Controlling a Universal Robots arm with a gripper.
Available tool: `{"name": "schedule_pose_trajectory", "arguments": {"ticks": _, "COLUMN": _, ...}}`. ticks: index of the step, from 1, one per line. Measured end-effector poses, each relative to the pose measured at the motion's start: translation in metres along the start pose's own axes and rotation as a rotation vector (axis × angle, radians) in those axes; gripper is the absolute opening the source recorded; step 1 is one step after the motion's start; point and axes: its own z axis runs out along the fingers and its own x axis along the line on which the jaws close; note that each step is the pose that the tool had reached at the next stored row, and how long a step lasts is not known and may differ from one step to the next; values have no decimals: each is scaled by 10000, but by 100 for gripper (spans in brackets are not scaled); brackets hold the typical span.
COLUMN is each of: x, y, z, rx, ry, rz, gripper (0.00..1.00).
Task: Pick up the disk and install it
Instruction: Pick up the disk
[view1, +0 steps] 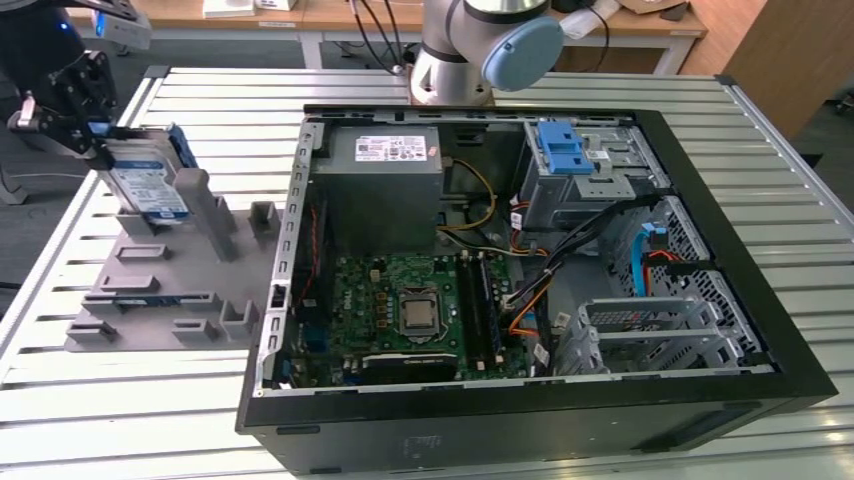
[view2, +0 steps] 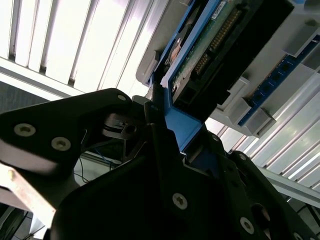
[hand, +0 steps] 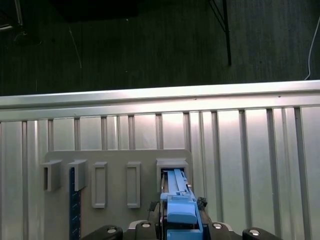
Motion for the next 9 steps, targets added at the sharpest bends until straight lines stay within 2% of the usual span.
{"name": "schedule_pose_trajectory", "arguments": {"ticks": 9, "x": 0, "y": 1, "z": -45, "rx": 0, "ry": 0, "rz": 0, "gripper": 37}}
